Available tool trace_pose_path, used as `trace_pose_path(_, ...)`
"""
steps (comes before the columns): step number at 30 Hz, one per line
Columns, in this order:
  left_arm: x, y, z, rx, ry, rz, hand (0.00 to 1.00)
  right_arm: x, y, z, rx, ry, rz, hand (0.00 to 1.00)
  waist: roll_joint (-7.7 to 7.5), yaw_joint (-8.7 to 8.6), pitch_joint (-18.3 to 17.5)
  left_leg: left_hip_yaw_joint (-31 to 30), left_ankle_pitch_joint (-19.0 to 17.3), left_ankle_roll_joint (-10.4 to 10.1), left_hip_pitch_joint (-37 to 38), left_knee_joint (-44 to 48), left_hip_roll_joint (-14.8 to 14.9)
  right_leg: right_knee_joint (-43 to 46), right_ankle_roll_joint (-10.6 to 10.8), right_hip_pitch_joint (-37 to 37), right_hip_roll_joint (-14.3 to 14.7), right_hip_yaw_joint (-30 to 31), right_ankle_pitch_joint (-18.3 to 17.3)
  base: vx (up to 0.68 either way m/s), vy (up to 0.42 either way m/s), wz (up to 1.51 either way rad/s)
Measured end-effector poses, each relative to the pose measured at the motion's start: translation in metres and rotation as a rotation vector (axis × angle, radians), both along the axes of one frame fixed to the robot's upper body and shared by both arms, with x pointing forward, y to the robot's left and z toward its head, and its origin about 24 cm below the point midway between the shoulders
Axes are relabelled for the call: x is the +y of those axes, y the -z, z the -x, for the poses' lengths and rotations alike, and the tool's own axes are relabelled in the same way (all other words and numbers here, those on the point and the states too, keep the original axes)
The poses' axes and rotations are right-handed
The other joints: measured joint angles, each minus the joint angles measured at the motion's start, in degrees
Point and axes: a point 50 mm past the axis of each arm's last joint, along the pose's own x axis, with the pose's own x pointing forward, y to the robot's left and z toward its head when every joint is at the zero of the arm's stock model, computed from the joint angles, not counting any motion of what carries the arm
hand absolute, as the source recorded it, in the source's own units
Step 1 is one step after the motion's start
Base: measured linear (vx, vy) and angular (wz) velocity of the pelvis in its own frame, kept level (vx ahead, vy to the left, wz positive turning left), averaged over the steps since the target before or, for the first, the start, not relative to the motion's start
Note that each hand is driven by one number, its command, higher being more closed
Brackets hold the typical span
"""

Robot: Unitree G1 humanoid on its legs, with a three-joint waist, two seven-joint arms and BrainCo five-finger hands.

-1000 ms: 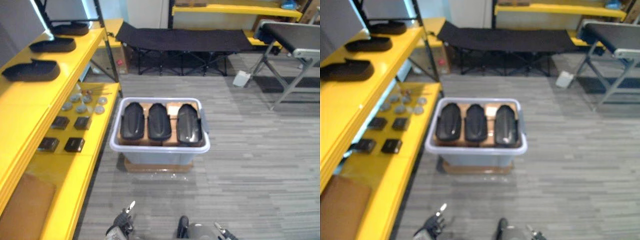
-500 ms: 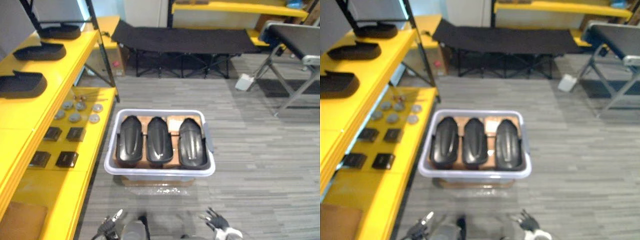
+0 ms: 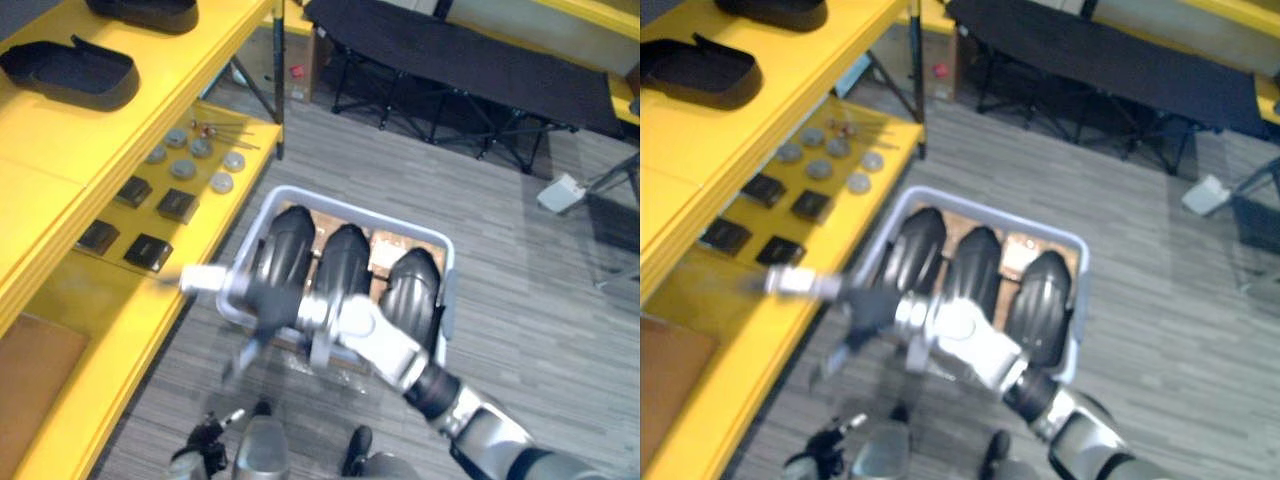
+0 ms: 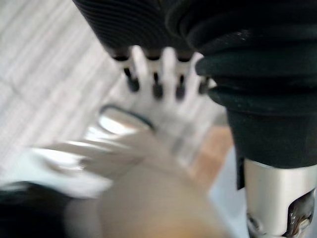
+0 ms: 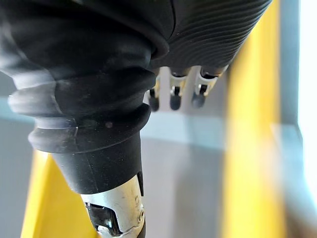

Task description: Walk over and take plastic housings, then place them on the shelf

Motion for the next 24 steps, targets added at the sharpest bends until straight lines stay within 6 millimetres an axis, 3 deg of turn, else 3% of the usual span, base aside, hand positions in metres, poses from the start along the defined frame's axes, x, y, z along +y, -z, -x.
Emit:
trace_pose_path(4, -0.002, 0.002, 0.006, 0.013, -0.001, 0.004, 0.00, -0.060, -0.012, -0.021, 0.035, 0.340, -0.138, 0.00, 0.61, -0.96, -0.2, 1.4, 1.0, -0.1, 0.5, -1.7, -0.1, -0.4, 0.1, -0.5, 0.0, 0.7, 0.0, -0.06, -0.015, -0.11)
trace_pose_path(6, -0.001, 0.002, 0.007, 0.016, 0.000, 0.001, 0.00, -0.089, -0.005, -0.023, 0.061, 0.479, -0.157, 0.00, 0.84, -1.94, -0.1, 1.9, 1.4, 0.0, 0.5, -1.9, 0.0, -0.4, 0.2, -0.8, 0.1, 1.4, 0.2, -0.06, 0.016, -0.17)
trace_pose_path(11, -0.001, -0.001, 0.000, -0.020, 0.034, -0.021, 0.00, -0.190, 0.027, -0.014, 0.162, 0.878, -0.347, 0.00, 0.82, -3.83, 0.9, 4.6, 2.2, -0.2, -1.8, -2.5, 0.9, -0.5, -0.1, -5.3, 0.2, 4.0, 1.9, -0.06, 0.023, -0.29)
trace_pose_path(13, 0.000, -0.003, -0.003, -0.042, 0.040, -0.027, 0.00, -0.214, 0.037, -0.005, 0.178, 0.984, -0.383, 0.00, 0.74, -4.77, 2.3, 4.7, 2.2, -0.2, -2.5, -2.4, 1.1, -0.5, -0.1, -6.0, 0.2, 4.4, 2.1, -0.06, 0.007, -0.12)
trace_pose_path(15, 0.002, -0.007, -0.011, -0.079, 0.045, -0.038, 0.00, -0.228, 0.047, 0.001, 0.206, 1.061, -0.410, 0.00, 0.18, -4.71, 4.2, 5.9, 2.2, -0.2, -2.9, -2.3, 1.5, -0.4, -0.3, -7.1, 0.5, 5.4, 2.5, -0.06, 0.002, -0.23)
trace_pose_path(19, 0.010, -0.019, -0.035, -0.158, 0.093, -0.077, 0.00, -0.251, 0.085, 0.005, 0.360, 1.190, -0.407, 0.00, -1.51, -4.93, 7.9, 5.6, 2.8, -0.3, -6.0, -2.2, 1.5, -0.4, -0.2, -10.0, 0.8, 5.3, 3.2, -0.03, -0.001, -0.01)
trace_pose_path(22, 0.009, -0.025, -0.044, -0.200, 0.102, -0.085, 0.00, -0.266, 0.112, 0.003, 0.476, 1.279, -0.372, 0.00, -1.65, -4.58, 8.8, 4.4, 2.9, -0.2, -8.0, -1.5, 1.1, -0.4, -0.1, -11.2, 0.8, 4.9, 3.3, 0.02, 0.003, 0.14)
trace_pose_path(24, 0.009, -0.026, -0.046, -0.207, 0.122, -0.092, 0.00, -0.273, 0.120, 0.000, 0.515, 1.318, -0.349, 0.00, -1.64, -4.32, 8.9, 4.2, 2.9, -0.2, -9.0, -1.4, 0.7, -0.4, 0.1, -12.0, 0.5, 4.7, 3.4, 0.03, 0.016, 0.10)
